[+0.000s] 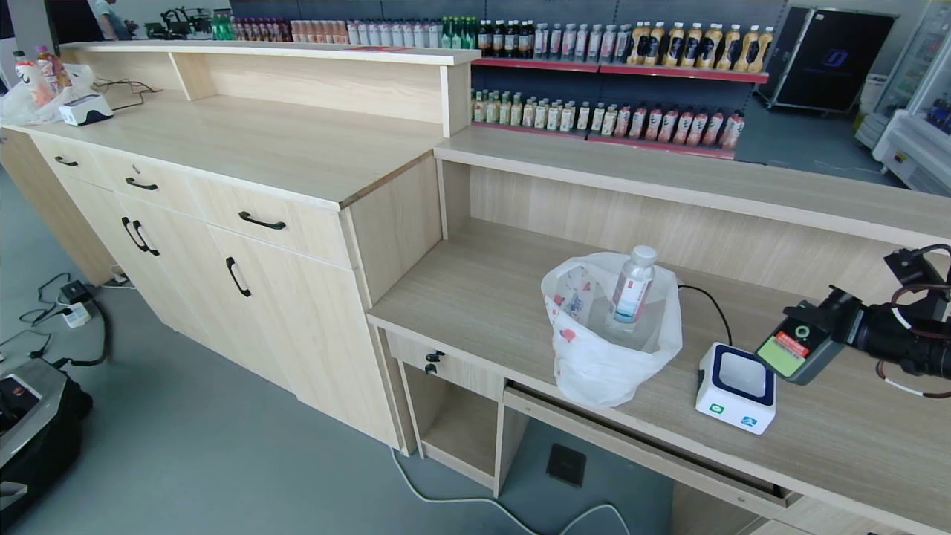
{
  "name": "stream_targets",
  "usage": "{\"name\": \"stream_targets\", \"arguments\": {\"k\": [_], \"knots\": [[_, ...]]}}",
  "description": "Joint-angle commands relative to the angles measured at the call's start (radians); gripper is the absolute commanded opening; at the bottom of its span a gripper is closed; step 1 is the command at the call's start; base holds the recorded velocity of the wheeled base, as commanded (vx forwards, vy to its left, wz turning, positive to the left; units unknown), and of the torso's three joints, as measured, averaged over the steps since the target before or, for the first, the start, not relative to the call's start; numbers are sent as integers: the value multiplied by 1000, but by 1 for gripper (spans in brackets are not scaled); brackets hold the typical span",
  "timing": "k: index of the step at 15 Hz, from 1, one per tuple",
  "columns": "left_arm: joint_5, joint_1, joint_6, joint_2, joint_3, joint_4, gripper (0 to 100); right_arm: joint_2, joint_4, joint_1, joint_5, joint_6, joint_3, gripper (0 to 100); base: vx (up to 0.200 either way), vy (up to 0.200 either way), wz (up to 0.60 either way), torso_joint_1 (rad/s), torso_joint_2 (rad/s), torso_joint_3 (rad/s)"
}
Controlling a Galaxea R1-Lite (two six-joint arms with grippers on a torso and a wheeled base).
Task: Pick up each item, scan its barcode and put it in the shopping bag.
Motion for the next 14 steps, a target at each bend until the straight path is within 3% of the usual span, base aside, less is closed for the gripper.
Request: {"name": "stream_targets", "arguments": {"k": [1,14], "knots": [[0,0,0,0,0,0,100,27,0,7,1,-27,-5,0,0,0,0,0,0,0],[0,0,0,0,0,0,100,115,-6,82,32,-83,-58,0,0,0,0,0,0,0]]}}
